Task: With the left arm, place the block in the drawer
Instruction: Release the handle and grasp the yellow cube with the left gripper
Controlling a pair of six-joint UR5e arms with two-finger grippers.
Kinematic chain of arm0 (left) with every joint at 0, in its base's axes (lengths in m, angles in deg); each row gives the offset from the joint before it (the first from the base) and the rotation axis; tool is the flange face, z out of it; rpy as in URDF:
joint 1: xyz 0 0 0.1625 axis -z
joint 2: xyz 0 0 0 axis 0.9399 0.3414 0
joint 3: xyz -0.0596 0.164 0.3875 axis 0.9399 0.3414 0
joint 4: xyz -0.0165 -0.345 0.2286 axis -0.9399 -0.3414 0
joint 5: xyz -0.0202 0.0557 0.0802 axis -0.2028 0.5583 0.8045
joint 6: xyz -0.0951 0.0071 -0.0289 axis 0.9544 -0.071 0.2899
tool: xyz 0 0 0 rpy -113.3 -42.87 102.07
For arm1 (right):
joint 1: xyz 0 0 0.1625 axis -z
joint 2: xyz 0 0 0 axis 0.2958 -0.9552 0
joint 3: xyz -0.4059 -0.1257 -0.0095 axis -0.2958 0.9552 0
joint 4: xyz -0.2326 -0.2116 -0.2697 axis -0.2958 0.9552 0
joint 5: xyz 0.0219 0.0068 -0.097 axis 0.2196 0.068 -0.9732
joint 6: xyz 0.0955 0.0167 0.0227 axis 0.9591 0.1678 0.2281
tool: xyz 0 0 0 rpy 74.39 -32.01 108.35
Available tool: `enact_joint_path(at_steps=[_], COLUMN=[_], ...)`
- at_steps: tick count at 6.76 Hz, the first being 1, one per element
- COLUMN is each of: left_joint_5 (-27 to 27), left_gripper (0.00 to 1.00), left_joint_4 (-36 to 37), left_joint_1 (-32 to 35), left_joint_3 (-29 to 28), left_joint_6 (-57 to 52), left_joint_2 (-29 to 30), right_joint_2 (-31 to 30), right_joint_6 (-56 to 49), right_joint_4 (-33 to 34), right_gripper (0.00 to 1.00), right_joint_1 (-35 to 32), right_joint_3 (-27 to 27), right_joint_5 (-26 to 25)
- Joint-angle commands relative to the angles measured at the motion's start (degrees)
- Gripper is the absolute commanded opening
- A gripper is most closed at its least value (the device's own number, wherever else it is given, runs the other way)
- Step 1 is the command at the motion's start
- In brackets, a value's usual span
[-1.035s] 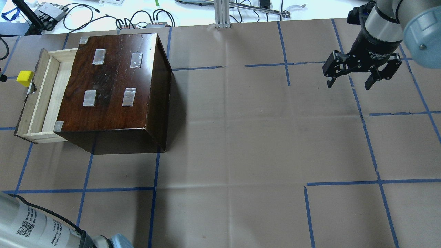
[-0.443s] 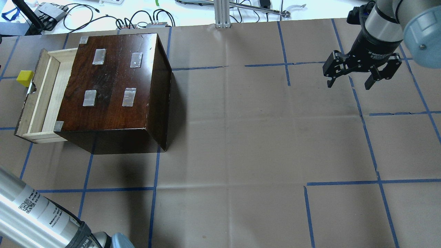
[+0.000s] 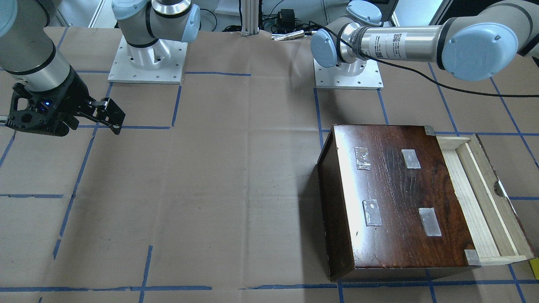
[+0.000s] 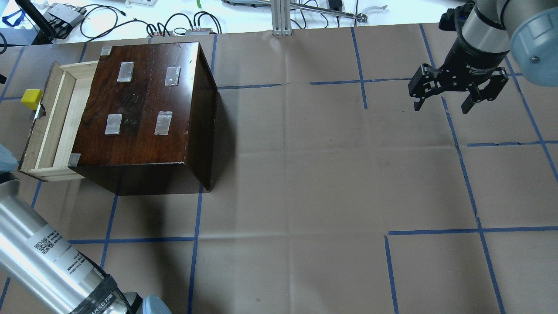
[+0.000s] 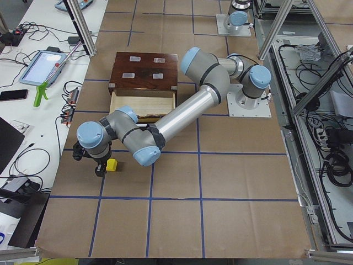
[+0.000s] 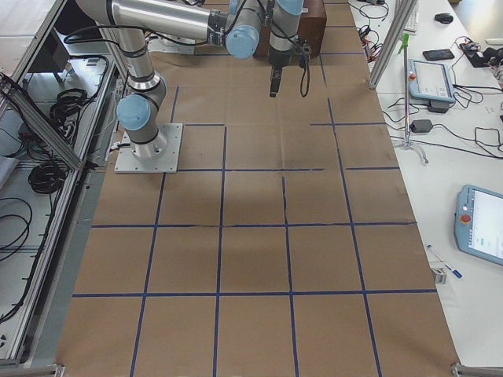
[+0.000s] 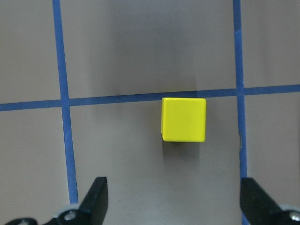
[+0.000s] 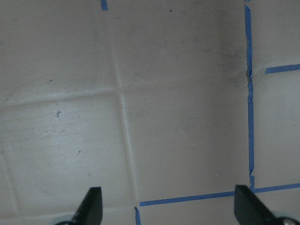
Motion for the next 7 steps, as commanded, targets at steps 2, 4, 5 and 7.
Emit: enact_joint_path(at_steps=[2, 4, 5, 7], left_joint_5=[-0.34, 0.10, 0.27, 5.09], left_gripper=[0.98, 0.98, 0.98, 0.98], left_joint_4=[0.01, 0.72, 2.81, 3.53], left_joint_1=[1.83, 4.04, 3.96, 3.78], left_joint_3=[-1.32, -1.14, -1.31, -1.67], left_joint_6=[0.06, 0.06, -0.03, -0.38], left_joint_2=[4.28, 6.84, 8.41, 8.87], right_joint_2=[-0.01, -0.01, -0.01, -0.01], right_joint_6=[-0.09, -0.09, -0.09, -0.09], right_joint_4=[0.00, 0.00, 0.00, 0.00], right_gripper=[1.00, 1.00, 1.00, 1.00], right_joint_1=[0.00, 0.00, 0.00, 0.00], right_joint_3=[0.00, 0.00, 0.00, 0.00], right_joint_5=[0.00, 0.00, 0.00, 0.00])
